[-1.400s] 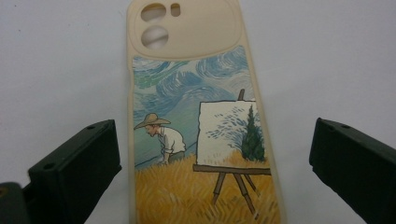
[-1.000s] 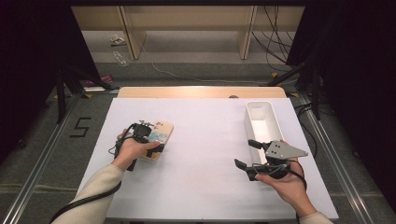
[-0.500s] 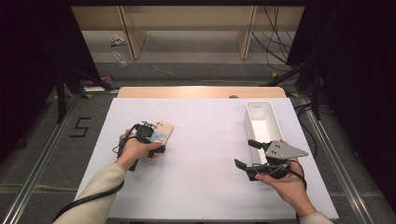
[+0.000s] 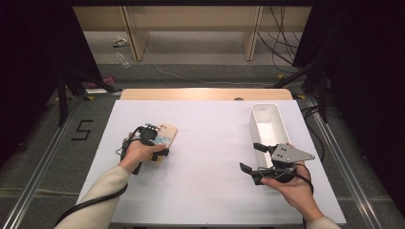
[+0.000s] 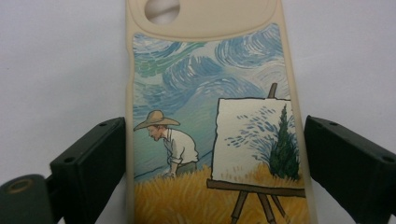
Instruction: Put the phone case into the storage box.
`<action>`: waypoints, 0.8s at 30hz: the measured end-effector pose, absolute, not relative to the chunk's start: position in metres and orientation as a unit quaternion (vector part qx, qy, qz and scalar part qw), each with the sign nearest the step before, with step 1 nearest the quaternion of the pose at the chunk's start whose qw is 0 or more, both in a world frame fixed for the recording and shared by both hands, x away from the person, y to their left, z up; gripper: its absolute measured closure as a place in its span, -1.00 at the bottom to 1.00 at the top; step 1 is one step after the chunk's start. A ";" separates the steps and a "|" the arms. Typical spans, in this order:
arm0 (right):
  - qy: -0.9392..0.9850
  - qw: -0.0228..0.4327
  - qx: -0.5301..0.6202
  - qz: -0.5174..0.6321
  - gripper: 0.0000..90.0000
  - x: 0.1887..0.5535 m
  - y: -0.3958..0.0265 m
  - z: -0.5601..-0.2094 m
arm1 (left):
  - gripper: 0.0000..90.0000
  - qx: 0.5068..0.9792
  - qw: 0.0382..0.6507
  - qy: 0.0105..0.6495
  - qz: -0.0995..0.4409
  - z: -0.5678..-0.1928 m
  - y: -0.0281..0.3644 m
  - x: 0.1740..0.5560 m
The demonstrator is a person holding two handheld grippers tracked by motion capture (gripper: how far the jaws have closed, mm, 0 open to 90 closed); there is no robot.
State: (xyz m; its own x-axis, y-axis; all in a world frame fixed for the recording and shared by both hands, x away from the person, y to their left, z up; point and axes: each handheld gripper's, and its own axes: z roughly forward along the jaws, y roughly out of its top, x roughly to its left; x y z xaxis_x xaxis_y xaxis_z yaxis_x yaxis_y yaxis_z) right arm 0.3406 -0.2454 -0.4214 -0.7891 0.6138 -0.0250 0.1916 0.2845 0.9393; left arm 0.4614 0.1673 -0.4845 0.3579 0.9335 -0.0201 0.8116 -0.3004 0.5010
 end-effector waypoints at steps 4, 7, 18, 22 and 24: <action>0.778 0.195 0.260 0.538 -0.65 0.340 -0.245 -0.422 | -0.83 0.793 0.219 0.552 0.136 -0.485 0.168 0.462; 0.778 0.195 0.260 0.538 -0.65 0.341 -0.245 -0.422 | -0.82 0.791 0.219 0.554 0.136 -0.485 0.168 0.462; 0.777 0.194 0.259 0.540 -0.65 0.340 -0.245 -0.422 | -0.79 0.785 0.219 0.564 0.135 -0.484 0.167 0.461; 0.778 0.194 0.259 0.539 -0.65 0.340 -0.245 -0.422 | -0.78 0.783 0.218 0.567 0.136 -0.484 0.167 0.461; 0.778 0.194 0.259 0.539 -0.65 0.340 -0.245 -0.422 | -0.77 0.782 0.217 0.568 0.136 -0.484 0.166 0.461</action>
State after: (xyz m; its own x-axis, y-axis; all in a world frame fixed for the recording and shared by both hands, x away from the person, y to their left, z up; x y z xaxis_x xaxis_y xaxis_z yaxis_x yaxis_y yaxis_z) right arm 0.3405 -0.2447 -0.4218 -0.7902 0.6124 -0.0222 0.1943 0.2847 0.9387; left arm 0.4606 0.1665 -0.4836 0.3179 0.9475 -0.0344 0.8297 -0.2605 0.4937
